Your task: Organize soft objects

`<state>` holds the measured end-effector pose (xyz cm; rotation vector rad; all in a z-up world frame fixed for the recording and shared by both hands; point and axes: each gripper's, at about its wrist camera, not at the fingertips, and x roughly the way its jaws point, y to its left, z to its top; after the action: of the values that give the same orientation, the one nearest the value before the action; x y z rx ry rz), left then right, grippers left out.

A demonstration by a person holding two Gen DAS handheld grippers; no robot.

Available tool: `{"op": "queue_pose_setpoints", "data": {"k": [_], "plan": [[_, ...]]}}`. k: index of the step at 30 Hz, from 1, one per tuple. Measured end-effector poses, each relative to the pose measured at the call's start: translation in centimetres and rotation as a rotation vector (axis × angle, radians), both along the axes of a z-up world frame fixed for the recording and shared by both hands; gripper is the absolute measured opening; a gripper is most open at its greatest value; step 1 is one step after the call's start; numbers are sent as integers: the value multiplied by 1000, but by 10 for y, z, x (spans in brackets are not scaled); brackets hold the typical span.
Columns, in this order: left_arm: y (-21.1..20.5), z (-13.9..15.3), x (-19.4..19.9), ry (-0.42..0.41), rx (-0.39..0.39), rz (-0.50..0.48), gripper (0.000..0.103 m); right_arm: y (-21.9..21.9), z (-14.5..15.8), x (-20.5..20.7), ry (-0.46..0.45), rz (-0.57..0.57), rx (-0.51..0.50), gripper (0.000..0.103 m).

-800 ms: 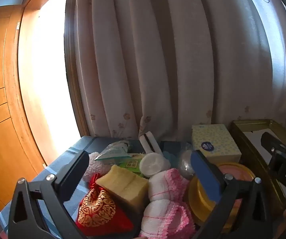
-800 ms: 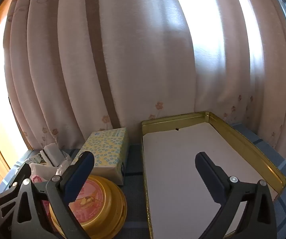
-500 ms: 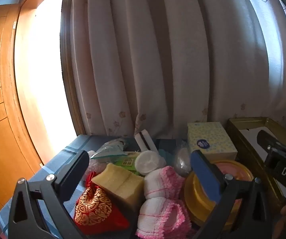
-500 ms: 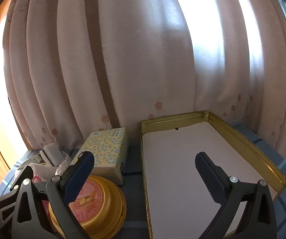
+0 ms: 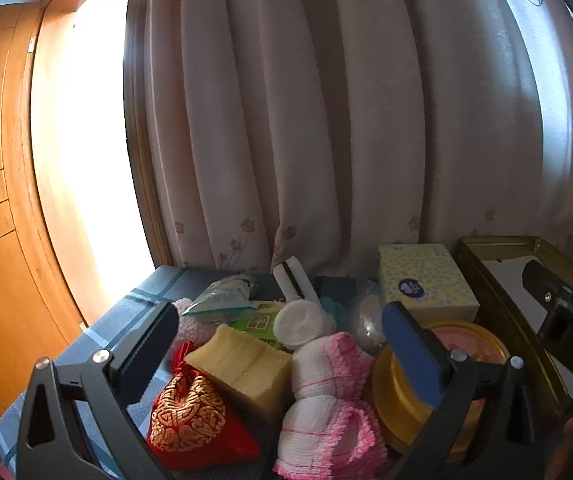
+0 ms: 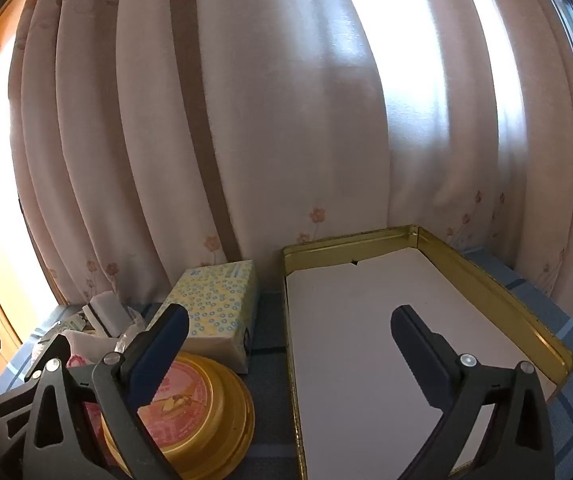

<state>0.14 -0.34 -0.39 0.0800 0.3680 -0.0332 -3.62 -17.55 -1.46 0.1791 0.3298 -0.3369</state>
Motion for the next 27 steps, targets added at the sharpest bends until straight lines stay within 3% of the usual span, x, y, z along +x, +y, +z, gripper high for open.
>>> {"op": "queue_pose_setpoints", "data": {"k": [27], "plan": [[6, -2, 2, 18, -11, -15, 103, 1, 4, -4, -27, 23, 18, 102]]}}
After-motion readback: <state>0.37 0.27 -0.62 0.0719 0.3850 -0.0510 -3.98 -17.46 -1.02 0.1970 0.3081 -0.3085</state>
